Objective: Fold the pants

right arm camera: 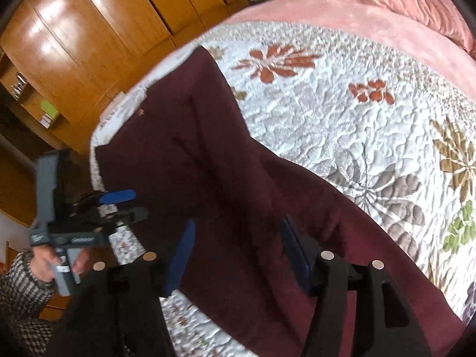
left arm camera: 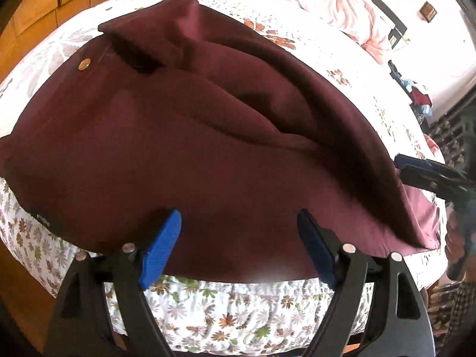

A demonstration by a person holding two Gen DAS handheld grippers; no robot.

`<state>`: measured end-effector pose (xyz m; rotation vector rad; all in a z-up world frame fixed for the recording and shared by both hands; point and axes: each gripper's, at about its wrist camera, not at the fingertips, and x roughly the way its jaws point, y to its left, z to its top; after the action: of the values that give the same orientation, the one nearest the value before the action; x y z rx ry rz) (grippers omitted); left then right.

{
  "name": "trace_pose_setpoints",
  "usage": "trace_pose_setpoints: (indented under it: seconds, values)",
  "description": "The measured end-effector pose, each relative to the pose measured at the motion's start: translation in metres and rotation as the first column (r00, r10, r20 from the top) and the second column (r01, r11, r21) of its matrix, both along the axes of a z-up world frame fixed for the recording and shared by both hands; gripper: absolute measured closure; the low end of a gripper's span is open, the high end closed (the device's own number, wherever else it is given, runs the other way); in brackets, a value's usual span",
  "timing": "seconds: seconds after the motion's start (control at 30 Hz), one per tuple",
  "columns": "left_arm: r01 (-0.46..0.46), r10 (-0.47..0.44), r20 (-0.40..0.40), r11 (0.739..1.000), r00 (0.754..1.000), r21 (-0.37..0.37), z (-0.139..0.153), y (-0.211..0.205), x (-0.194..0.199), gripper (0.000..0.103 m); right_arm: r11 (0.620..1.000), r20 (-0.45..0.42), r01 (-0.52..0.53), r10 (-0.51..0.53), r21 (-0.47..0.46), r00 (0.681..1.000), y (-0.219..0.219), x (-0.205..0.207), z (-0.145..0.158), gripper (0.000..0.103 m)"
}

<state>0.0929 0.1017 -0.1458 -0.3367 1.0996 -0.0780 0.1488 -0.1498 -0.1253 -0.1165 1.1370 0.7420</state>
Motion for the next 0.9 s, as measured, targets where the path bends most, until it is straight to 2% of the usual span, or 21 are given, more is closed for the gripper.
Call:
trace_pose_setpoints:
  seconds: [0.13, 0.17, 0.2, 0.23, 0.27, 0.37, 0.47, 0.53, 0.63, 0.7, 0.73, 0.77, 0.83, 0.87, 0.9]
  values:
    - [0.018, -0.017, -0.011, 1.0, 1.0, 0.015, -0.003, -0.012, 0.011, 0.021, 1.0, -0.043, 0.013, -0.013, 0.001, 0.999, 0.006, 0.016, -0.019, 0.042]
    - [0.02, -0.02, -0.013, 1.0, 1.0, 0.013, -0.004, -0.011, 0.012, 0.021, 1.0, -0.047, 0.015, -0.015, 0.005, 0.999, 0.008, 0.019, -0.021, 0.064]
    - [0.022, -0.022, -0.014, 1.0, 1.0, 0.009, -0.004, -0.012, 0.012, 0.021, 1.0, -0.054, 0.011, -0.01, 0.005, 0.998, 0.009, 0.02, -0.022, 0.095]
    - [0.025, -0.025, -0.015, 1.0, 1.0, 0.002, -0.005, -0.012, 0.014, 0.021, 1.0, -0.081, 0.0, 0.002, 0.024, 0.997, 0.01, 0.021, -0.023, 0.094]
    - [0.026, -0.026, -0.017, 1.0, 1.0, -0.003, -0.006, -0.011, 0.015, 0.021, 0.999, -0.068, -0.017, 0.019, 0.032, 0.997, 0.012, 0.017, -0.021, 0.095]
    - [0.03, -0.03, -0.018, 0.999, 0.999, -0.014, -0.009, -0.008, 0.016, 0.021, 0.996, -0.003, -0.083, 0.084, 0.043, 0.996, 0.016, -0.006, -0.004, 0.095]
    - [0.027, -0.027, -0.009, 0.999, 1.0, -0.029, -0.01, 0.001, 0.01, 0.021, 0.994, 0.066, -0.101, 0.098, 0.051, 0.993, 0.016, -0.032, 0.013, 0.095]
    - [0.017, -0.017, -0.001, 0.999, 1.0, -0.05, -0.009, 0.009, 0.005, 0.021, 0.991, 0.093, -0.13, 0.127, 0.036, 0.988, 0.019, -0.05, 0.013, 0.095]
    - [0.007, -0.006, 0.006, 0.998, 1.0, -0.063, -0.008, 0.016, 0.001, 0.021, 0.987, 0.061, -0.162, 0.162, -0.014, 0.985, 0.029, -0.072, -0.018, 0.095]
    - [0.002, -0.002, 0.007, 0.998, 1.0, -0.065, -0.005, 0.019, -0.001, 0.021, 0.989, 0.016, -0.14, 0.141, -0.052, 0.99, 0.032, -0.074, -0.051, 0.094]
    - [-0.003, 0.004, 0.009, 0.998, 1.0, -0.068, -0.002, 0.02, -0.002, 0.021, 0.992, 0.014, -0.124, 0.124, -0.031, 0.992, 0.031, -0.074, -0.06, 0.094]
    - [-0.007, 0.008, 0.01, 0.998, 1.0, -0.07, 0.001, 0.021, -0.002, 0.021, 0.995, 0.01, -0.097, 0.097, 0.009, 0.995, 0.028, -0.072, -0.061, 0.091]
    - [-0.009, 0.01, 0.016, 0.998, 1.0, -0.062, 0.006, 0.025, -0.003, 0.021, 0.994, -0.035, -0.081, 0.084, 0.071, 0.996, 0.022, -0.067, -0.057, 0.08]
    - [-0.012, 0.013, 0.019, 0.998, 1.0, -0.054, 0.007, 0.027, -0.002, 0.021, 0.992, -0.048, -0.095, 0.1, 0.088, 0.994, 0.022, -0.067, -0.053, 0.068]
    - [-0.017, 0.018, 0.022, 0.999, 1.0, -0.043, 0.008, 0.031, -0.002, 0.021, 0.991, -0.045, -0.103, 0.107, 0.084, 0.993, 0.022, -0.067, -0.049, 0.061]
